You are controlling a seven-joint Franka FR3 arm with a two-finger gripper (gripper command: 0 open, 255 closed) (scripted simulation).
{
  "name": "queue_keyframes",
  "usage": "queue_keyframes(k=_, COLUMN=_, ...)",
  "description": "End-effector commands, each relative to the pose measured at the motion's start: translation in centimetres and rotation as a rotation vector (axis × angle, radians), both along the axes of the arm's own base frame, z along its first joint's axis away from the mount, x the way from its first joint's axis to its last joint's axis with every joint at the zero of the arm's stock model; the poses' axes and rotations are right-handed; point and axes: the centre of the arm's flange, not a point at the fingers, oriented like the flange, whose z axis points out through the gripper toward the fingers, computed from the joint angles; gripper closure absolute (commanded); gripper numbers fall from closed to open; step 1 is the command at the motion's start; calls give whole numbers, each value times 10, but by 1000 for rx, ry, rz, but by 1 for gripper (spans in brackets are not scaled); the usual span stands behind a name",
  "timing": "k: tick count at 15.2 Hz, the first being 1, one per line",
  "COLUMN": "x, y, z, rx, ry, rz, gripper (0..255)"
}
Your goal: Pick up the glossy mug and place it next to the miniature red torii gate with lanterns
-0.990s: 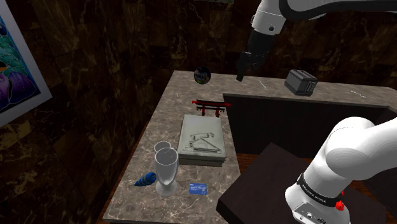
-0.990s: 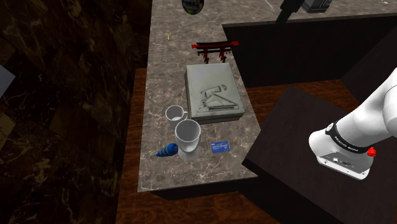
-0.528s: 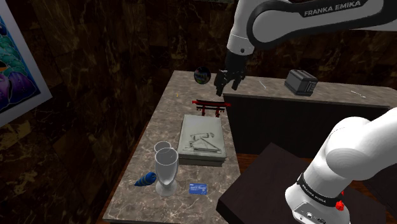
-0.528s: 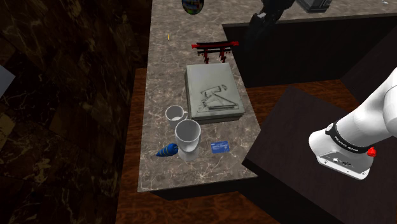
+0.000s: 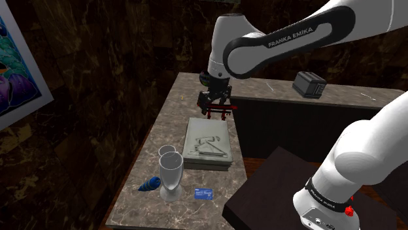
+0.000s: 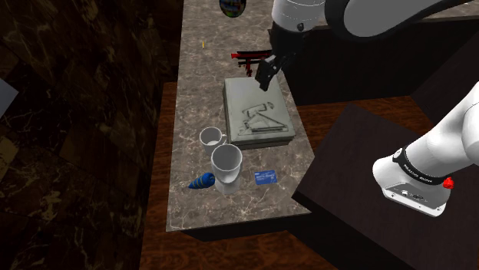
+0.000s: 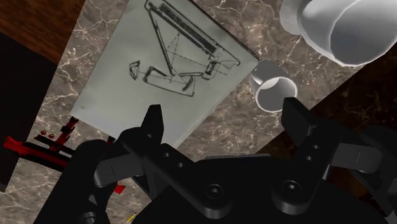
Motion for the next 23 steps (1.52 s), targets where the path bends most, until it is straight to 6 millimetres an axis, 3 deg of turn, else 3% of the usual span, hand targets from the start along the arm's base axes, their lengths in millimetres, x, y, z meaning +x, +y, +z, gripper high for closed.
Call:
queue_keyframes(k=1, x=13, y=17, z=-20, rx=1, ry=4, rz=-10, gripper=0)
queue_keyframes(k=23, x=159, y=155, z=-237, rx=-12, ry=63, rz=-108, gripper=0)
